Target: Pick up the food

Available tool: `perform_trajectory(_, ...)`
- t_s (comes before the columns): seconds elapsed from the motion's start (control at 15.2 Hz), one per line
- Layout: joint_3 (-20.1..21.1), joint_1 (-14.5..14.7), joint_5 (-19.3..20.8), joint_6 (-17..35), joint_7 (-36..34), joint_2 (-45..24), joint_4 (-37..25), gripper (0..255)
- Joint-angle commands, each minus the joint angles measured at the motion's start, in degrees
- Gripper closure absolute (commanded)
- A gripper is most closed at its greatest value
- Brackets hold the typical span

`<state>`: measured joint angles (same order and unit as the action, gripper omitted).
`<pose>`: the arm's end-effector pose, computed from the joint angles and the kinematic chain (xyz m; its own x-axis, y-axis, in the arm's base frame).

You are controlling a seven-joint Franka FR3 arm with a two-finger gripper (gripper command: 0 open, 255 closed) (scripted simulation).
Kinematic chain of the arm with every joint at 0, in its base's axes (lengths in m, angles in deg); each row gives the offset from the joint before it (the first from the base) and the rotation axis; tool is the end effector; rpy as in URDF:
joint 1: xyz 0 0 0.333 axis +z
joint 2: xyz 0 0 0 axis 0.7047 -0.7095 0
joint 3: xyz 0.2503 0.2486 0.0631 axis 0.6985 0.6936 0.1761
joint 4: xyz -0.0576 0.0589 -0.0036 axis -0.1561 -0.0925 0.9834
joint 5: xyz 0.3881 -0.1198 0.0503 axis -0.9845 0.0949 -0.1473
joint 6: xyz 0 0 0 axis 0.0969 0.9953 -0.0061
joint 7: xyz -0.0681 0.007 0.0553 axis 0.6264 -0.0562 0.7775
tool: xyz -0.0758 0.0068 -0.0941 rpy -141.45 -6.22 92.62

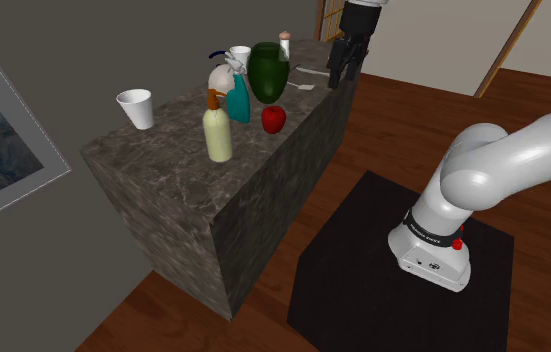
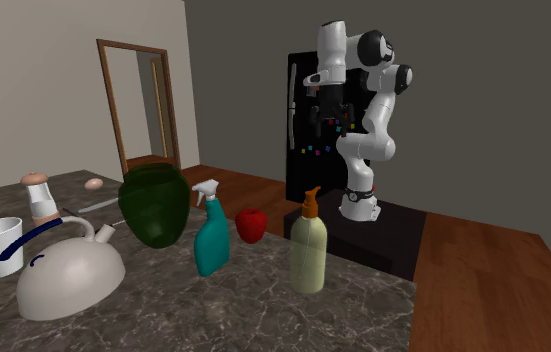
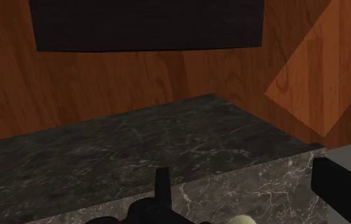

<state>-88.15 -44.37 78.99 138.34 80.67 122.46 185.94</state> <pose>0.3158 0.0062 0.5915 0.9992 0.0106 0.0373 0.0137 -0.9962 -0.0861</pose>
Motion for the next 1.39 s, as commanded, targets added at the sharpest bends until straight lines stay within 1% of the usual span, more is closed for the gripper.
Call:
perform_trajectory(0.0,0.0,0.0,0.0,0.0,0.0,0.0,0.0,0)
perform_trajectory(0.33,-2.8,0.0,1.7,9.1,5.9,-7.7,0.1,0)
perform_trajectory(0.66,-5.4,0.2,2.4,17.5,11.6,-16.9,-2.0,0)
perform_trajectory(0.99,-7.7,0.6,1.8,24.6,17.5,-26.9,-6.3,0)
perform_trajectory(1.32,-9.4,0.9,-0.3,30.0,23.6,-37.4,-12.7,0)
